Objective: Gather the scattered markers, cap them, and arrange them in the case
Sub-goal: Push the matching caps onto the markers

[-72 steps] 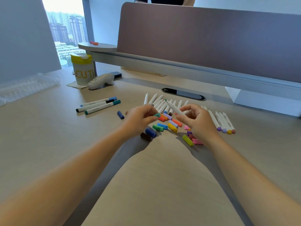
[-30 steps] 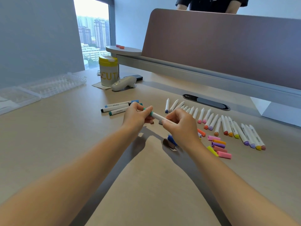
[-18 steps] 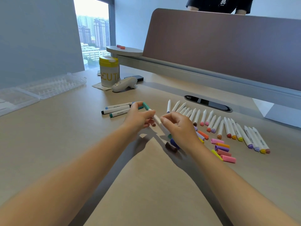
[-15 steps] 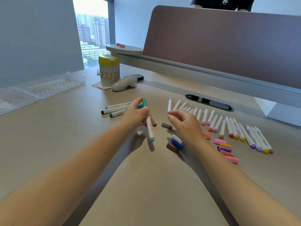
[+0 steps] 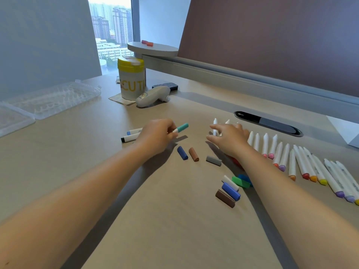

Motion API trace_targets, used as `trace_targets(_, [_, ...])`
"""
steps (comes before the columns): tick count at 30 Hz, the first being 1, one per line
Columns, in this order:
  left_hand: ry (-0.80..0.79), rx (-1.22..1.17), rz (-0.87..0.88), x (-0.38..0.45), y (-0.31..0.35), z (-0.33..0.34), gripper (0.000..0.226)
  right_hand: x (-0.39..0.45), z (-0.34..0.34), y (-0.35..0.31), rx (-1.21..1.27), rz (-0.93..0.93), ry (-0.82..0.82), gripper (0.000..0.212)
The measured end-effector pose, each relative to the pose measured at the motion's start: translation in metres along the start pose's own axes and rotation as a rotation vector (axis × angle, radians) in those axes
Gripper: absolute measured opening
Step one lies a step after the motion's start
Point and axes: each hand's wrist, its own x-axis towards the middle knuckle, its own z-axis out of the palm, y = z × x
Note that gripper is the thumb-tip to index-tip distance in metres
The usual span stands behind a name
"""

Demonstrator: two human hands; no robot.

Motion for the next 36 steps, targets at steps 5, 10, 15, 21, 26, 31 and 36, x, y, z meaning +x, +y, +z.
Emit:
trace_targets(5, [-0.052, 0.187, 0.052, 0.003, -0.009, 0.002, 0.029, 0.010, 0.002, -0.007, -0.098, -0.057, 0.060, 0.026])
trace_targets(10, [-0.048, 0.250, 0.094, 0.000, -0.008, 0.002, 0.035, 0.004, 0.002, -0.013, 0.081, -0.118, 0.120, 0.015])
trace_targets(15, [-0.070, 0.062, 0.120, -0.016, -0.003, -0.005, 0.034, -0.005, -0.006, -0.016, 0.301, -0.111, 0.170, 0.018])
trace_targets(21, [-0.160, 0.173, 0.083, -0.031, 0.013, 0.003, 0.052, -0.026, -0.018, -0.019, 0.625, -0.057, 0.087, 0.035])
trace_targets(26, [-0.127, 0.144, 0.063, -0.036, 0.021, 0.005, 0.048, -0.042, -0.025, -0.013, 0.743, -0.025, 0.025, 0.036])
trace_targets(31, [-0.101, -0.188, 0.033, -0.048, 0.027, -0.001, 0.043, -0.059, -0.028, -0.007, 0.736, -0.095, 0.067, 0.021])
trace_targets(36, [-0.083, -0.407, -0.021, -0.054, 0.028, -0.004, 0.038, -0.078, -0.026, -0.003, 0.615, -0.144, 0.070, 0.011])
